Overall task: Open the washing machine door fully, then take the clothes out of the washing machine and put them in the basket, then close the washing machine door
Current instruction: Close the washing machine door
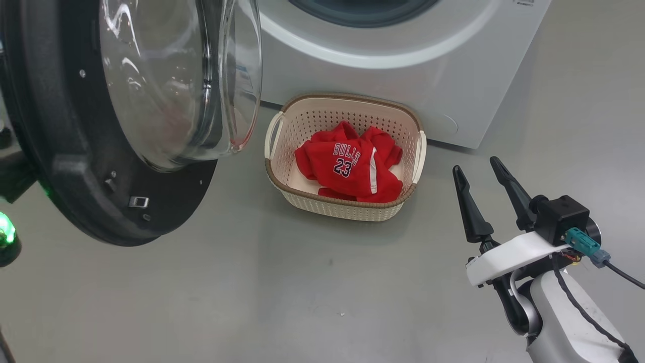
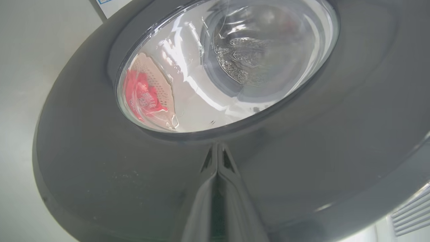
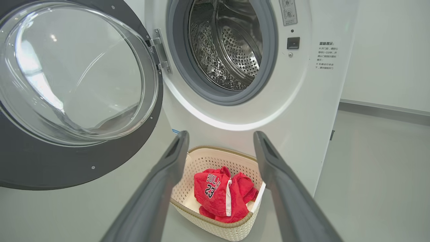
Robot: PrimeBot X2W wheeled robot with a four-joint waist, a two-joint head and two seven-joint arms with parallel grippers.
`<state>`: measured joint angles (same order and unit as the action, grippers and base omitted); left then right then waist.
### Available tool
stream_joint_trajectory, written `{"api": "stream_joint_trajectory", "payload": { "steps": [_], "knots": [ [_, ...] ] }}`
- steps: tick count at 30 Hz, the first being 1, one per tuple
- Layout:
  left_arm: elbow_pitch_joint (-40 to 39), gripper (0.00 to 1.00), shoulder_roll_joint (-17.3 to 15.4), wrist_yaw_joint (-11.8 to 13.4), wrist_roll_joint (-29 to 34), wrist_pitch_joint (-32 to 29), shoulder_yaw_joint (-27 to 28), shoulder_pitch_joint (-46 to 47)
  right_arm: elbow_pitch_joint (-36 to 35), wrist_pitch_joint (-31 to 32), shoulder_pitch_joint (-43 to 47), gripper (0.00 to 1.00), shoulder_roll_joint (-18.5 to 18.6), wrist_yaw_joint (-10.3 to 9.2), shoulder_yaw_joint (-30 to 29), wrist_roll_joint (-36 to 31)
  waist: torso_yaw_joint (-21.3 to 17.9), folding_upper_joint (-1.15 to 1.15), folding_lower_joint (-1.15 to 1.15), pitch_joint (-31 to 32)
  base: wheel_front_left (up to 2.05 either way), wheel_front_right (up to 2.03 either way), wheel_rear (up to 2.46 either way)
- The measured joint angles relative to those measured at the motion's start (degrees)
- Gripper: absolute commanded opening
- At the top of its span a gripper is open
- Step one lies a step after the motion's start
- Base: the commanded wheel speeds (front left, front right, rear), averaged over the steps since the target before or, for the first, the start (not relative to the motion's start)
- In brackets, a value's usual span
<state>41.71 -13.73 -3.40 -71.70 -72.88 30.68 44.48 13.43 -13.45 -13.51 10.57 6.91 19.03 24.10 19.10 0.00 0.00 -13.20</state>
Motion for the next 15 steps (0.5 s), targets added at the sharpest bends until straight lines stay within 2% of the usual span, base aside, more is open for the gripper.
{"api": "stream_joint_trajectory", "payload": {
  "steps": [7, 15],
  "knots": [
    [-3.8, 0.0, 2.4, -0.4, -1.0, -1.7, -1.3, -2.0, 0.1, -0.1, 0.1, 1.0, -0.4, 0.0, 0.4, 0.0, 0.0, 0.0, 0.0, 0.8, 0.0, 0.0, 0.0],
    [-8.7, 0.0, 3.1, -0.6, -0.9, -0.5, -0.7, -4.4, 0.5, -0.1, 0.2, 1.0, -0.7, 0.01, 0.5, 0.0, 0.1, 0.0, 0.0, 1.3, 0.0, 0.0, 0.0]
  ]
}}
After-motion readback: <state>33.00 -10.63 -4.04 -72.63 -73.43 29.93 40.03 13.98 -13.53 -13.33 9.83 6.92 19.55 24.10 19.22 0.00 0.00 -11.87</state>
